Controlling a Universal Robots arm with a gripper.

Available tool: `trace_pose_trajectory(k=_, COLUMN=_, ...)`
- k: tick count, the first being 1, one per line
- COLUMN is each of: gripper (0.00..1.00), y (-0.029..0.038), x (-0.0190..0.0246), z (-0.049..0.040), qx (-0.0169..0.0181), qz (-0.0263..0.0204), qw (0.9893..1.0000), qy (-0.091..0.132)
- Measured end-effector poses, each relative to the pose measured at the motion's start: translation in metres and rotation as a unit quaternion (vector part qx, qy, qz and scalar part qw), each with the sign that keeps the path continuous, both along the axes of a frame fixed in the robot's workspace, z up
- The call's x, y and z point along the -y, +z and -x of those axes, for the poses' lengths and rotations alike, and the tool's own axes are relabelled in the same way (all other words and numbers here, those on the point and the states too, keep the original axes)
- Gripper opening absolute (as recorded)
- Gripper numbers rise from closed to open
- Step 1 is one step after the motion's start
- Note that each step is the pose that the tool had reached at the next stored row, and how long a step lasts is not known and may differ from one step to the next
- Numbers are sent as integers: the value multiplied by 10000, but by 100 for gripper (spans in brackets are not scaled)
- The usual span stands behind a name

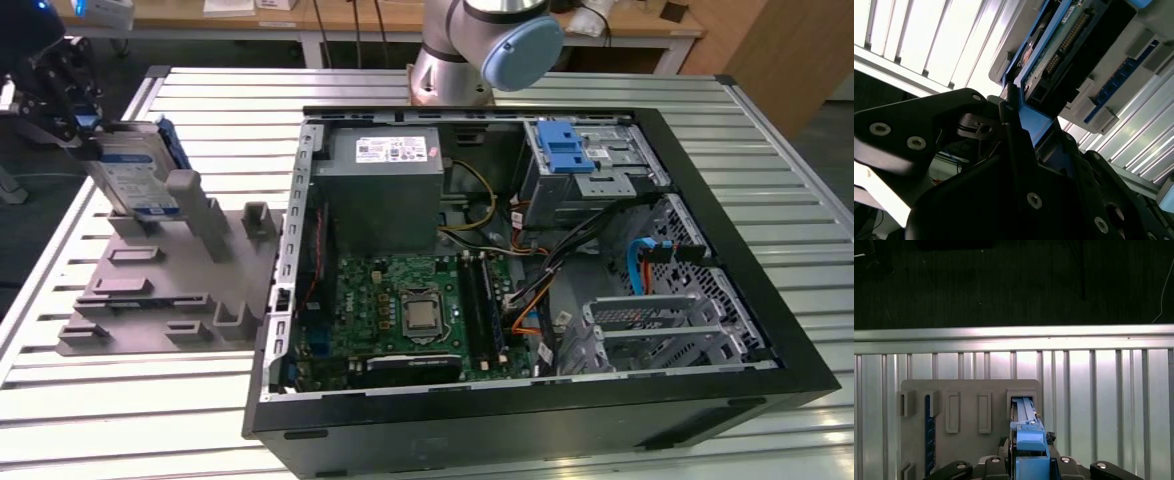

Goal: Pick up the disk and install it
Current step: 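Pick up the disk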

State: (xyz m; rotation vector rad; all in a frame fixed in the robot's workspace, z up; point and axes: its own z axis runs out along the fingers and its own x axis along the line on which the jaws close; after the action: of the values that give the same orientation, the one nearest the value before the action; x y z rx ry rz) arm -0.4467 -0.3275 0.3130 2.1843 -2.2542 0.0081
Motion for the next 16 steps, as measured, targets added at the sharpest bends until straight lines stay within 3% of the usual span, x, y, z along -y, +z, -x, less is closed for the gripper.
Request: trace_pose_trajectory(k=16, gripper=36, y=131, x=0, z=0, qx=-1, qz=0, qw=10000, qy=0)
